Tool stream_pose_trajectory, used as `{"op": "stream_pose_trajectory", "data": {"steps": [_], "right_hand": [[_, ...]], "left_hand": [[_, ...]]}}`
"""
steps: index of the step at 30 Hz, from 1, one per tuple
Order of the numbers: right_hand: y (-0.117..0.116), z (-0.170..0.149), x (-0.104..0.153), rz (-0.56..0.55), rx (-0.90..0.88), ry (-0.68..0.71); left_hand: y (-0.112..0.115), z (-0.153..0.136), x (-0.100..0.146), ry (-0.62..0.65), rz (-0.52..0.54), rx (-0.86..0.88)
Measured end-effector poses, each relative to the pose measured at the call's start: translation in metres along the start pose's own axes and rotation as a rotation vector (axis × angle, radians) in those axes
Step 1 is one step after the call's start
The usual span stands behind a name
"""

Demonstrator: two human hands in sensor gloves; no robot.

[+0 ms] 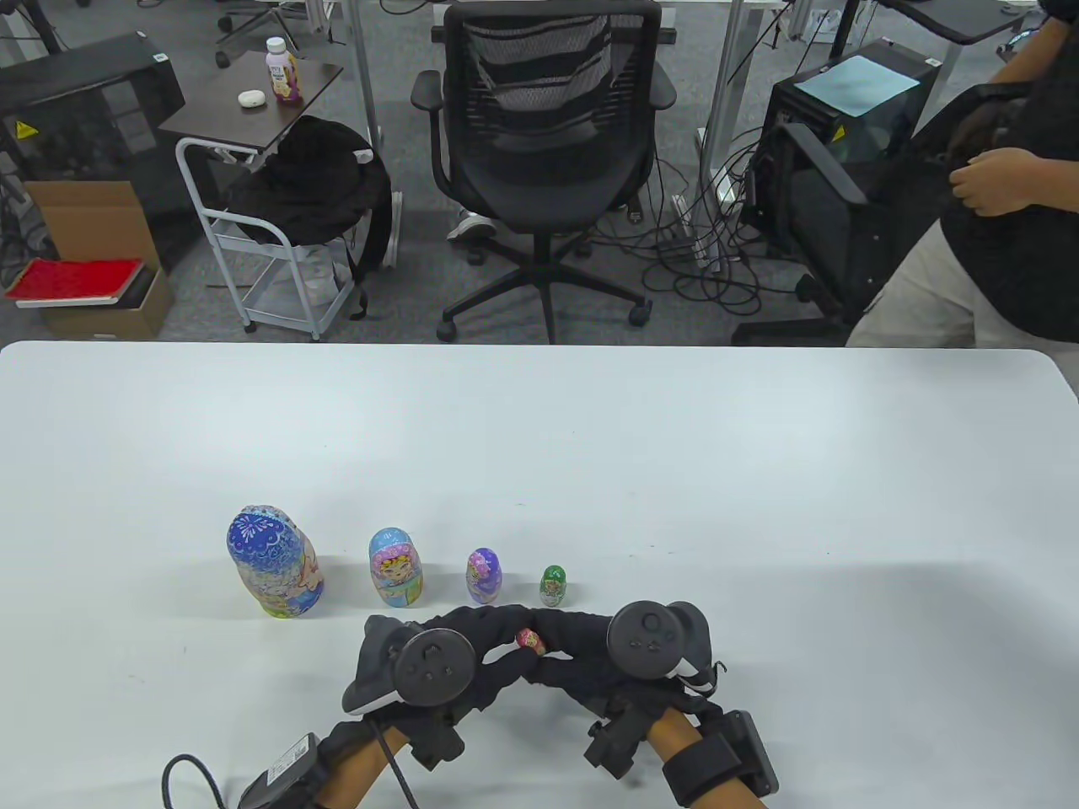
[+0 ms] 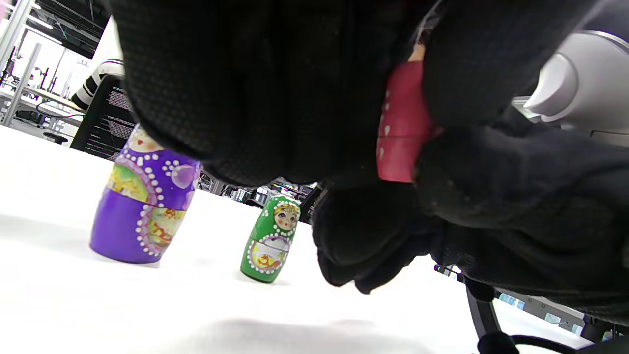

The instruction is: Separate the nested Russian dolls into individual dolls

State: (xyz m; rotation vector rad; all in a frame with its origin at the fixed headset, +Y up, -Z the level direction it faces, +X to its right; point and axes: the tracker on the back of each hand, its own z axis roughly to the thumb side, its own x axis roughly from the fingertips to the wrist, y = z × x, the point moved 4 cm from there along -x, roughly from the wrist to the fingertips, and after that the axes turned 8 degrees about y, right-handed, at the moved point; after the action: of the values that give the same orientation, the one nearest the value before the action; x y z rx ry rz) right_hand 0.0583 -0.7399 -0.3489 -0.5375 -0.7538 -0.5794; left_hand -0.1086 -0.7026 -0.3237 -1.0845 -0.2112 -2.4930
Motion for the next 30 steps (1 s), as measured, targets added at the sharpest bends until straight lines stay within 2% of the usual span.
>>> {"op": "stream_pose_trajectory", "data": {"steps": [4, 12, 26, 30], "right_hand": [[-0.001, 0.001, 0.000, 0.001, 0.004, 0.006], [-0.006, 0.004, 0.000, 0.022, 0.005, 0.020], [-0.006, 0.004, -0.003, 0.081, -0.225, 0.023], [-0.007, 0.004, -0.004, 0.113, -0.222, 0.024]], "left_hand": [[-0.002, 0.003, 0.000, -0.015, 0.045, -0.008], [0.000, 0.015, -0.002, 0.077, 0.019, -0.065], [-0.011, 0.020, 0.003, 0.166, 0.047, -0.047], [-0.013, 0.016, 0.005, 0.169, 0.044, -0.020]]}}
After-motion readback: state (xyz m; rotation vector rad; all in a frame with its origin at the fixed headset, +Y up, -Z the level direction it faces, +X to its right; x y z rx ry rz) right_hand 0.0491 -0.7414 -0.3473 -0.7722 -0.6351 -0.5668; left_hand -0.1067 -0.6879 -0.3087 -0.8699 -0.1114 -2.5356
